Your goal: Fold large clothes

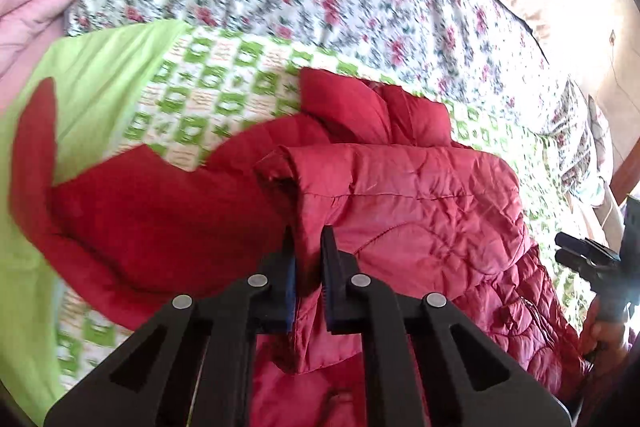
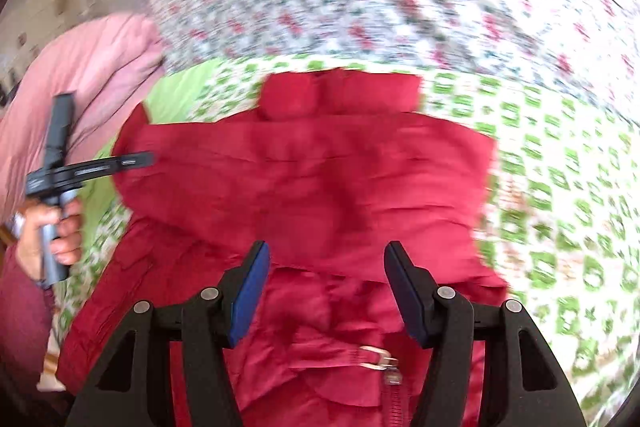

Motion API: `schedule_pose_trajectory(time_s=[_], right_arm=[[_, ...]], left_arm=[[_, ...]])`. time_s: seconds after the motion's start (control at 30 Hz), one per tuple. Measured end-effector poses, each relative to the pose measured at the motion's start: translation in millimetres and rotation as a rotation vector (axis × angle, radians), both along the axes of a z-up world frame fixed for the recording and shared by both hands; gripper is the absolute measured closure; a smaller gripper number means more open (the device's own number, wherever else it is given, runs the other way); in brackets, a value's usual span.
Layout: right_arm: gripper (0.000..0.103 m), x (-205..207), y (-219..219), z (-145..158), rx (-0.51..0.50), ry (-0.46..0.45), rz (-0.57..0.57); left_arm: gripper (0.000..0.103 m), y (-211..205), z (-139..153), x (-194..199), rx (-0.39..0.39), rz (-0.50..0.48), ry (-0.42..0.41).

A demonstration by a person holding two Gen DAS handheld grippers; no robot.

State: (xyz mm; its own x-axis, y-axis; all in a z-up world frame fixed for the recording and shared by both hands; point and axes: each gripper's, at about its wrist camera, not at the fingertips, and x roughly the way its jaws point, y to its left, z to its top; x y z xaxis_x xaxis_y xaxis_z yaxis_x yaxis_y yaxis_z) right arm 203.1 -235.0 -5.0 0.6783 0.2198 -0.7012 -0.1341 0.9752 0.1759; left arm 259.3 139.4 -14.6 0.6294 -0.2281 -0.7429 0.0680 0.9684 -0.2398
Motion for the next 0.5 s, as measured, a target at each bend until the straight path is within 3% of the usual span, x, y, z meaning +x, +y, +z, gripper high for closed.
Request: schedule_pose_trajectory(time_s=[0.23,0.4,0.5], right_arm=[[0.04,23.7,-55.4,-10.7,0.071,0.063,-0.184],[0.044,59.2,-32.6,-11.0,0.037,0.045,-0.111],[0.045,79.5,-15.5,-28.6,-0.02,0.087,-0.078]], left_arm=[[0.095,-3.3,-52.4,10.8,0.064,-0.007,0.119],[0.095,-7.8,-56.9,12.6,0.059,0.001,0.115],[0.095,-9.2,-53.8,14.9,0.092,0.006,0.098]])
